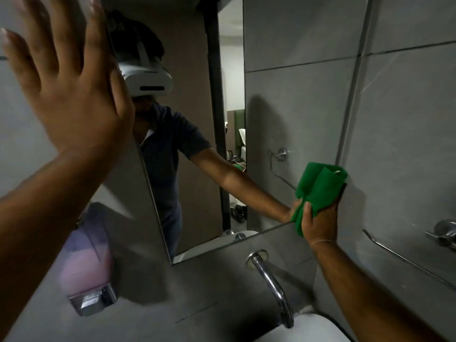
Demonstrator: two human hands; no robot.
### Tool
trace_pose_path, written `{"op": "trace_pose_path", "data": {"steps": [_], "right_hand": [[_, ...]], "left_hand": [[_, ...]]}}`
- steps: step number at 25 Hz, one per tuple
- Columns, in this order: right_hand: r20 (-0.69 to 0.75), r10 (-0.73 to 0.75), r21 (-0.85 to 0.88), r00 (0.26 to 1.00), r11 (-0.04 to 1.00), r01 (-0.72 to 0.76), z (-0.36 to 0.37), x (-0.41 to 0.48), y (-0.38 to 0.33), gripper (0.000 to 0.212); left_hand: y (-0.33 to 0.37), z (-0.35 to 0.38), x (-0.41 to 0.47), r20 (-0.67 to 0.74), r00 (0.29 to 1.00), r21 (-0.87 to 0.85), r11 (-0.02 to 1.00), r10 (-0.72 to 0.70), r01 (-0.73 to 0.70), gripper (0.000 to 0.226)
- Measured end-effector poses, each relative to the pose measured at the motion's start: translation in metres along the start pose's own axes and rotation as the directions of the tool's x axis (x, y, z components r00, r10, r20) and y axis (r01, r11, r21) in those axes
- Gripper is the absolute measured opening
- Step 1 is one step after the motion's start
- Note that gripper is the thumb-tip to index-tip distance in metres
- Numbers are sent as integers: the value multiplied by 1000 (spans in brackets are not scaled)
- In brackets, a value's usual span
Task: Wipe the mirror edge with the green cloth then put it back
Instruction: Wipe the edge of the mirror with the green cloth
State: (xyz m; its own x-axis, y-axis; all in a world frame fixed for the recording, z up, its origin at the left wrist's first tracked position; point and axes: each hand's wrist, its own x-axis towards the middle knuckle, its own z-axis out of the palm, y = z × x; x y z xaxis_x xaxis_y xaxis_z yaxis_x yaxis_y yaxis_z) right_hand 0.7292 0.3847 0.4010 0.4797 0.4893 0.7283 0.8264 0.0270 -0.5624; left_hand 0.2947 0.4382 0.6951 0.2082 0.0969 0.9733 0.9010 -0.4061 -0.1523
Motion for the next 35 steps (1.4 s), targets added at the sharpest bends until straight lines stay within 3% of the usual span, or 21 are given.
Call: {"op": "trace_pose_path", "data": {"steps": [1, 3, 7, 11, 15, 20, 24, 30, 35], "right_hand": [[-22, -2, -29, 1000, 1000, 2, 0, -3, 2, 80], [21, 43, -39, 999, 998, -43, -2, -13, -6, 82], [-41, -59, -27, 997, 998, 58, 9, -36, -39, 59], [125, -3, 31, 992, 1000, -1, 25, -61, -79, 68], [271, -74, -53, 960, 994, 92, 44, -96, -121, 77], [147, -283, 41, 948, 959, 280, 78, -154, -191, 86], [193, -403, -26, 894, 909, 415, 109, -203, -230, 67], [-8, -458, -65, 889, 887, 456, 121, -211, -253, 93], [62, -481, 199, 875, 865, 461, 110, -220, -266, 85]], "left_hand": [[0, 2, -2, -25, 1000, 27, 1000, 0, 1, 68], [5, 3, -6, -21, 990, 138, 981, -136, 138, 67], [21, -3, -9, -60, 983, 218, 958, -176, 185, 66], [25, -11, -7, -42, 979, 262, 943, -198, 202, 65], [31, -18, -5, -23, 977, 267, 941, -210, 208, 64], [31, -20, -5, 1, 975, 236, 948, -221, 214, 65], [31, -23, -6, 19, 974, 223, 950, -227, 217, 65], [33, -25, -5, 22, 977, 223, 954, -212, 202, 65], [29, -22, -3, 6, 980, 222, 956, -197, 191, 64]]}}
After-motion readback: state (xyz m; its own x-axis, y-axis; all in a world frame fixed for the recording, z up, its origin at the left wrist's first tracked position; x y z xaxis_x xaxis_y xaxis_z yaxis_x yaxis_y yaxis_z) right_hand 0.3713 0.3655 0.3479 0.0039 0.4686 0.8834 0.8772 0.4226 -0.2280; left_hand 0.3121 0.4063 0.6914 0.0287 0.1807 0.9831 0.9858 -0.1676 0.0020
